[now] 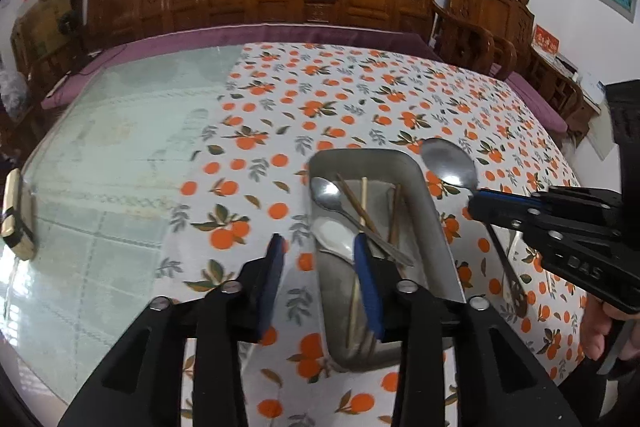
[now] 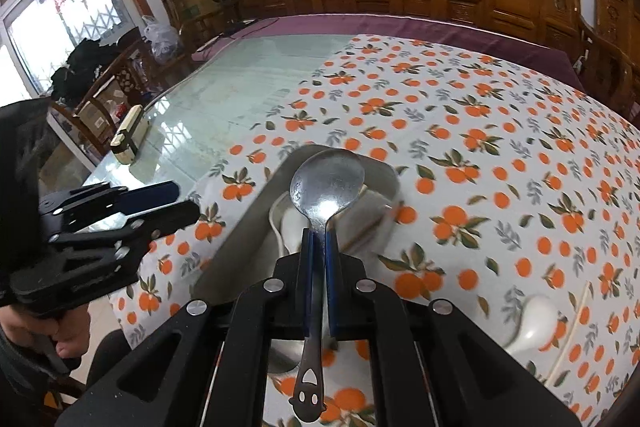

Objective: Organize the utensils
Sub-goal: 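Lower the held metal spoon into the grey tray and open the right gripper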

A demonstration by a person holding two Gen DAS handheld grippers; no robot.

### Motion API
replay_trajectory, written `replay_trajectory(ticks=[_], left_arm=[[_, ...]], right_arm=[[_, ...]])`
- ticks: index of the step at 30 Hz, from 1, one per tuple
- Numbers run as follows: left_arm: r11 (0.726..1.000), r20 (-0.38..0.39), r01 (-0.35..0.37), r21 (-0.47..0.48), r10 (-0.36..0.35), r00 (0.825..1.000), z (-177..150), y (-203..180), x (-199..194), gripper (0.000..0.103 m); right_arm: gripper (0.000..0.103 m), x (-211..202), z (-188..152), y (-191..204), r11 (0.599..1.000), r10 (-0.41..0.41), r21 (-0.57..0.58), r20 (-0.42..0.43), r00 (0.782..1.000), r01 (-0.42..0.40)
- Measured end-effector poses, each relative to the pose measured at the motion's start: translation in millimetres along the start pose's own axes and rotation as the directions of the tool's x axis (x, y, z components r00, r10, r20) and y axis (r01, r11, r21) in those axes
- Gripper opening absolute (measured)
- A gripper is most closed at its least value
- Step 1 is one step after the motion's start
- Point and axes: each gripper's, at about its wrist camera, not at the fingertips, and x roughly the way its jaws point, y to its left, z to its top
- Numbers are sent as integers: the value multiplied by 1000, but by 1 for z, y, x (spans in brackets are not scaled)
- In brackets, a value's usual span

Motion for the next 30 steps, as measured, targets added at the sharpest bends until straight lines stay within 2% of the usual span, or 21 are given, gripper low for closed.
replay_trajectory(ticks=[3,6,10,16,24,30], left_arm=[[1000,17,-14,-14,14,1000,-3,11,-10,49],[999,33,-31,-27,32,999,-7,22,-19,65],[998,47,-54,-36,56,997,-10,33,-28,79],[995,54,-85,-44,87,995,-14,48,-38,88],[995,47,-96,-39,98,994,-18,52,-40,89],[995,45,-97,-33,98,994,-20,47,-41,90]], right_arm=[[7,11,7,8,1000,7,-4,-1,1000,-7],[7,21,12,13,1000,7,-6,-5,1000,-7],[7,38,17,18,1000,5,3,-21,1000,-5],[7,65,14,17,999,-3,32,-60,998,5],[7,89,1,15,998,-2,65,-108,994,9],[8,96,0,19,995,31,95,-117,993,-19]])
